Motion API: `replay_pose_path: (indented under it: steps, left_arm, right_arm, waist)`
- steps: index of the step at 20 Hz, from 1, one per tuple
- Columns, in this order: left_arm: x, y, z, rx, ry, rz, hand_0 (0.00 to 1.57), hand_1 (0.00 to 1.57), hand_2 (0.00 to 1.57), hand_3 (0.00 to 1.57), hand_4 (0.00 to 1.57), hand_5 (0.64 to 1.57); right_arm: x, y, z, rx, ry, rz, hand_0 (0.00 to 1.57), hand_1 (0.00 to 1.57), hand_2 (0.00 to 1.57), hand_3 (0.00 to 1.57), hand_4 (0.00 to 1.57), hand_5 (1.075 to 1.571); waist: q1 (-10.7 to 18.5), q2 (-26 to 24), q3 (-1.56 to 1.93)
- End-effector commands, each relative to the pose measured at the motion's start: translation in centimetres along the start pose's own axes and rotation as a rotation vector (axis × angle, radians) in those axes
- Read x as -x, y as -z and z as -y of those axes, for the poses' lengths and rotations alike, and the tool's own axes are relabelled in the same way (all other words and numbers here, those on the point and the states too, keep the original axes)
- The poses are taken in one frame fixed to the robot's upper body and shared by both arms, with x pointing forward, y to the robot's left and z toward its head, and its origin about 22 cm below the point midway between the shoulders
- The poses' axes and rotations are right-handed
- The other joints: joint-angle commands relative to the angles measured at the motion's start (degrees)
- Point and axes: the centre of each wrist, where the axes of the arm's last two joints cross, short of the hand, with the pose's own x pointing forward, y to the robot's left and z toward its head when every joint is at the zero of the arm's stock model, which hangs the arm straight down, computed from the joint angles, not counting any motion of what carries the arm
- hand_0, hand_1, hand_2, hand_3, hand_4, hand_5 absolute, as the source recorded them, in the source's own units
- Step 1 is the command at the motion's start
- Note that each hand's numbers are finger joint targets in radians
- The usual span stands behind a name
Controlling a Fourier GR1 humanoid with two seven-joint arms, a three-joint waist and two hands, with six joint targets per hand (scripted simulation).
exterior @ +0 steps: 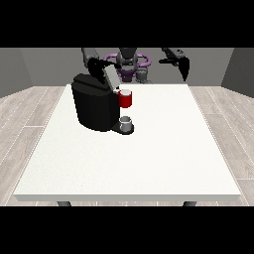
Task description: Insert the coffee pod into the coffee machine and close the lid
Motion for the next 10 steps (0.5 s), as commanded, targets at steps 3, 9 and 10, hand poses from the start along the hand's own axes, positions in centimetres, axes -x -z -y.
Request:
replay_pose_path:
  steps: [3, 9, 10]
  left_arm:
    - [0.0, 0.1, 0.6, -0.012, 0.029, -0.005, 0.00, 0.00, 0.00, 0.00, 0.14, 1.571]
    - [1.3, -0.3, -2.3, -0.069, -0.012, -0.029, 0.00, 0.00, 0.00, 0.00, 0.12, 1.571]
    - [1.4, -0.7, -1.4, -0.039, -0.011, -0.054, 0.00, 0.00, 0.00, 0.00, 0.14, 1.571]
  right_arm:
    - [0.6, 0.7, -2.5, -0.013, -0.007, -0.022, 0.00, 0.00, 0.00, 0.00, 0.00, 1.571]
    - [-1.9, 1.7, -2.1, -0.107, -0.055, -0.021, 0.00, 0.00, 0.00, 0.00, 0.14, 1.571]
    - [-1.6, 1.6, -4.5, -0.117, -0.055, -0.063, 0.00, 0.00, 0.00, 0.00, 0.00, 1.571]
  waist:
    - [0.7, 0.8, 0.34]
    - [-1.6, 0.2, 0.32]
    - [-0.2, -2.8, 0.32]
